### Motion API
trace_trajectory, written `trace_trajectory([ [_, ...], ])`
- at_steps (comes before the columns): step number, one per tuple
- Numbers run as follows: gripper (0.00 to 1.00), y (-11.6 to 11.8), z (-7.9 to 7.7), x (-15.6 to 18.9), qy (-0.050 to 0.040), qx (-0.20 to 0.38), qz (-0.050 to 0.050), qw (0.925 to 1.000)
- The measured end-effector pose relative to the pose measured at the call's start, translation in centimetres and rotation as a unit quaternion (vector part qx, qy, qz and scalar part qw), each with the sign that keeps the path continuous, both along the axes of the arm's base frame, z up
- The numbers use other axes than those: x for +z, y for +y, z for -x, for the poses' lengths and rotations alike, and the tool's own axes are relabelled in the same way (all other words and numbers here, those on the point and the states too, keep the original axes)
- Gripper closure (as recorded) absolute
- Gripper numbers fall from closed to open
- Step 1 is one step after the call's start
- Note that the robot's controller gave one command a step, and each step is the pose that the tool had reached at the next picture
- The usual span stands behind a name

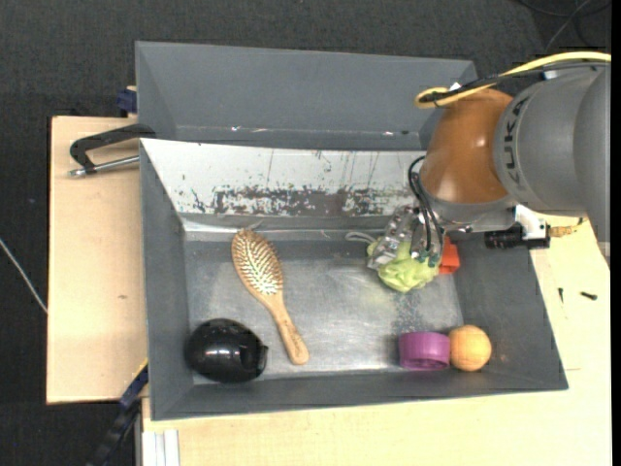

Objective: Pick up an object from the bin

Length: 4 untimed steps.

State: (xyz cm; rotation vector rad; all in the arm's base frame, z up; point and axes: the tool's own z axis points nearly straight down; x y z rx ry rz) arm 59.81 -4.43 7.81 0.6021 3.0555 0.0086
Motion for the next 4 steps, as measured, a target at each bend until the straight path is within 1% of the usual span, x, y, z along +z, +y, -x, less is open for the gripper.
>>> trace_trajectory([
  [1, 1.0, 0.0, 0.0, 0.0, 0.0001, 0.0, 0.0, 1.0],
  [2, 1.0, 0.0, 0.1, 0.3, 0.0039, 0.0, 0.0, 1.0],
  [3, 1.0, 0.0, 0.4, 1.8, 0.012, 0.001, -0.001, 0.9999],
  [4, 1.0, 0.0, 0.4, 3.9, 0.0126, 0.001, -0.001, 0.9999],
])
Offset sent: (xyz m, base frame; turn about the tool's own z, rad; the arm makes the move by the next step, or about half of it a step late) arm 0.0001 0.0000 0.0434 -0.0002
